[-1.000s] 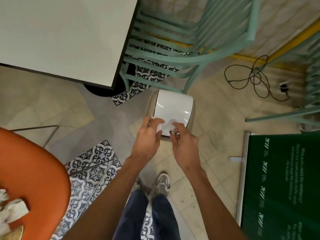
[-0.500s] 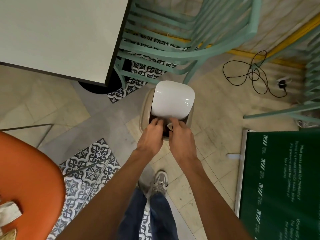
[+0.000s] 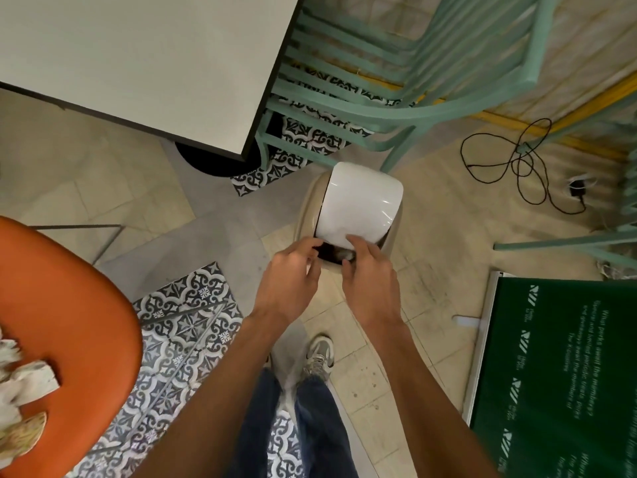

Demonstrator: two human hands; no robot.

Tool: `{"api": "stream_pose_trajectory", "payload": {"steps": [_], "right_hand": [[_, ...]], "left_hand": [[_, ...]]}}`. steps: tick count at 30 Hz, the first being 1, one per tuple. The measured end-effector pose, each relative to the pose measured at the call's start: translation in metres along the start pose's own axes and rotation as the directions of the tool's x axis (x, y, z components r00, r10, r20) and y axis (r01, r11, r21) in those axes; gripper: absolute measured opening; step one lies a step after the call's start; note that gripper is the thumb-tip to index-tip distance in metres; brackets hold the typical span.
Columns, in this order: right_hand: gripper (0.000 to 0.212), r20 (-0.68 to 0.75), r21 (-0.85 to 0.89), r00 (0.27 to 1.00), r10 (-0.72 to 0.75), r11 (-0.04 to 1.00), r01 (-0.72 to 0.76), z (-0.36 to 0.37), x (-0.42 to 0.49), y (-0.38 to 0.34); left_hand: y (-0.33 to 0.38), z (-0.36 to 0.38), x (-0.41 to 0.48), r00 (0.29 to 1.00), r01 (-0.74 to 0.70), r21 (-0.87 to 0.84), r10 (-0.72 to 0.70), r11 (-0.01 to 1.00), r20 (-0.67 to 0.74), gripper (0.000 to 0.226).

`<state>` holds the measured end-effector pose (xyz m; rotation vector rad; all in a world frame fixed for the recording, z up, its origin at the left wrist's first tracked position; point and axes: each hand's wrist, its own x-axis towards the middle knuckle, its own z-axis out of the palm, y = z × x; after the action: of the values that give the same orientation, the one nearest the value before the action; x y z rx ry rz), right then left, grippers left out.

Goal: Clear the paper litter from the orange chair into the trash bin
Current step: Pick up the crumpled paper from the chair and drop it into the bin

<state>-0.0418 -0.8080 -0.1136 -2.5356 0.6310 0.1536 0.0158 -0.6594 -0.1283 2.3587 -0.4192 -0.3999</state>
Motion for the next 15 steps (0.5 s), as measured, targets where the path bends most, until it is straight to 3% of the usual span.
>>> {"api": "stream_pose_trajectory", "payload": {"steps": [9,15], "right_hand": [[0.051,-0.033,0.027,0.999,-0.013,1.000,0.014,0.001,-0.028,-0.036],[0.040,0.031,0.118,0.990,-0.141,0.984,0.136,0.035,-0.064,-0.118]], "left_hand": [[-0.037,-0.061,-0.069,0.975,0.159,-0.114,-0.175,0.981,-0.139,0.026],[-0.095,-0.125,-0.118,0.896,0.267,-0.198,-0.318,0.943,-0.309,0.023]]}}
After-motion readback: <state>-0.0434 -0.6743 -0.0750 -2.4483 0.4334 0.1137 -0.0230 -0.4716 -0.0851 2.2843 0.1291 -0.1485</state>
